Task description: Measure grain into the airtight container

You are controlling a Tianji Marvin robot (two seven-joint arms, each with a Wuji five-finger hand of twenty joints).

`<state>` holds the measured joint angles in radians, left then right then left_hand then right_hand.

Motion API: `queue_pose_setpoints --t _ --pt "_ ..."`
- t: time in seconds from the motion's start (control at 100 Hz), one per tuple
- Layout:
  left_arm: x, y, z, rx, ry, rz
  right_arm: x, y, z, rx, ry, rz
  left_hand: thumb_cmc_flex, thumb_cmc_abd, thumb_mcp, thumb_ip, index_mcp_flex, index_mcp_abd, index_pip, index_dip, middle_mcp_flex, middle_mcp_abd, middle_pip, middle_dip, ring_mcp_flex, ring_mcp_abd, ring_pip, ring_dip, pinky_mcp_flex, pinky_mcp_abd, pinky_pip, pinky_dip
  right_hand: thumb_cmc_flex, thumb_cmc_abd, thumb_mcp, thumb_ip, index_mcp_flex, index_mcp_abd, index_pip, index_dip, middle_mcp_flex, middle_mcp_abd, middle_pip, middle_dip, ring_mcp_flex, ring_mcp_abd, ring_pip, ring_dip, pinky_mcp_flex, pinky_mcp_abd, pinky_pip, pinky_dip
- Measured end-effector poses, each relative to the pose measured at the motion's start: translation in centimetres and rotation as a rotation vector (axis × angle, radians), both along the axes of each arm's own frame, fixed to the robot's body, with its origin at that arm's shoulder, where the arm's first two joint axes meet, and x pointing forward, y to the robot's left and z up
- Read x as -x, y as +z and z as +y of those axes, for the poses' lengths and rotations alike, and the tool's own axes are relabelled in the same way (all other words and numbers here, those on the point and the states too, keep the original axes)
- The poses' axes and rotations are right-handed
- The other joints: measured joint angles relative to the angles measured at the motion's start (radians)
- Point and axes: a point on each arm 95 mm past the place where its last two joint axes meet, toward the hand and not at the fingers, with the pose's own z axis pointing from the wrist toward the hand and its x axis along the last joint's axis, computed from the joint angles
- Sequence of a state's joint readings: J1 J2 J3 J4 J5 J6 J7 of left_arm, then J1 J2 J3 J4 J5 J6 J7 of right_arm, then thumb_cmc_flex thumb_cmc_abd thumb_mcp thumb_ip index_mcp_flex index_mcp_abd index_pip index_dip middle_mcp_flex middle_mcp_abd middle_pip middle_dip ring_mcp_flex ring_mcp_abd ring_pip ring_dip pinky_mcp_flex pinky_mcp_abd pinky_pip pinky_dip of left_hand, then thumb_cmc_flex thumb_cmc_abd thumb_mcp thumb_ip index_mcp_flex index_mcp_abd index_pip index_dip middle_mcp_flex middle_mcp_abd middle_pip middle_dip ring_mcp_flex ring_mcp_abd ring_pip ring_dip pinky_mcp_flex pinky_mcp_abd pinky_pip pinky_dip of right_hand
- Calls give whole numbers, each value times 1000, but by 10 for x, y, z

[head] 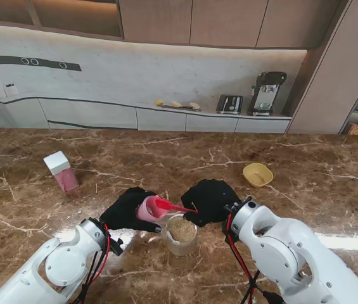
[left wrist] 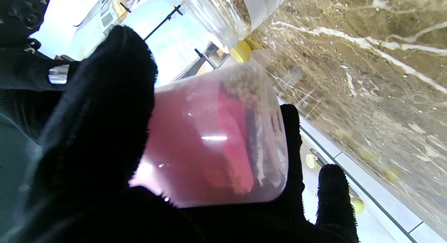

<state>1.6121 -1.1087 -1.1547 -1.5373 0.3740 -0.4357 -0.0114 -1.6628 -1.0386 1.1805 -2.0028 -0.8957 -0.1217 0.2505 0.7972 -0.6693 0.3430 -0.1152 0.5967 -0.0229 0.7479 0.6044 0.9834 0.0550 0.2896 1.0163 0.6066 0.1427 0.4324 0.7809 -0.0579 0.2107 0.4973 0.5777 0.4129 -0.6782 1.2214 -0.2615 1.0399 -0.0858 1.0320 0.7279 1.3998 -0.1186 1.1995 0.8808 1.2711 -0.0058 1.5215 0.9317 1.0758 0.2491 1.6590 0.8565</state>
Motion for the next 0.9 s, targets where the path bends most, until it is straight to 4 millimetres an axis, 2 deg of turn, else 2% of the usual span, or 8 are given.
queue_pose_setpoints --t 0.26,0.53,0.69,0.9 --pt "0 0 0 -1 -1 1 3 8 -7 -46 -27 -19 0 0 0 0 0 0 0 0 0 0 0 0 0 0 0 0 0 0 0 0 0 0 0 0 0 0 0 1 0 0 0 0 0 0 0 0 0 0 0 0" --pt "1 -1 4 -5 14 0 5 13 -24 -46 -88 6 0 0 0 0 0 0 0 0 0 0 0 0 0 0 0 0 0 0 0 0 1 0 0 0 0 1 0 2 0 0 1 0 0 0 0 0 0 0 0 0" --pt "1 -2 9 -4 31 -3 5 9 -29 -24 -107 51 0 0 0 0 0 0 0 0 0 0 0 0 0 0 0 0 0 0 0 0 2 9 -1 0 0 2 0 2 0 0 1 0 0 0 0 0 0 0 0 0" --pt "1 -2 13 -2 42 -7 3 -6 -30 40 -109 129 0 0 0 0 0 0 0 0 0 0 0 0 0 0 0 0 0 0 0 0 2 10 -2 0 0 3 0 2 0 0 1 0 0 0 0 0 -1 0 0 0"
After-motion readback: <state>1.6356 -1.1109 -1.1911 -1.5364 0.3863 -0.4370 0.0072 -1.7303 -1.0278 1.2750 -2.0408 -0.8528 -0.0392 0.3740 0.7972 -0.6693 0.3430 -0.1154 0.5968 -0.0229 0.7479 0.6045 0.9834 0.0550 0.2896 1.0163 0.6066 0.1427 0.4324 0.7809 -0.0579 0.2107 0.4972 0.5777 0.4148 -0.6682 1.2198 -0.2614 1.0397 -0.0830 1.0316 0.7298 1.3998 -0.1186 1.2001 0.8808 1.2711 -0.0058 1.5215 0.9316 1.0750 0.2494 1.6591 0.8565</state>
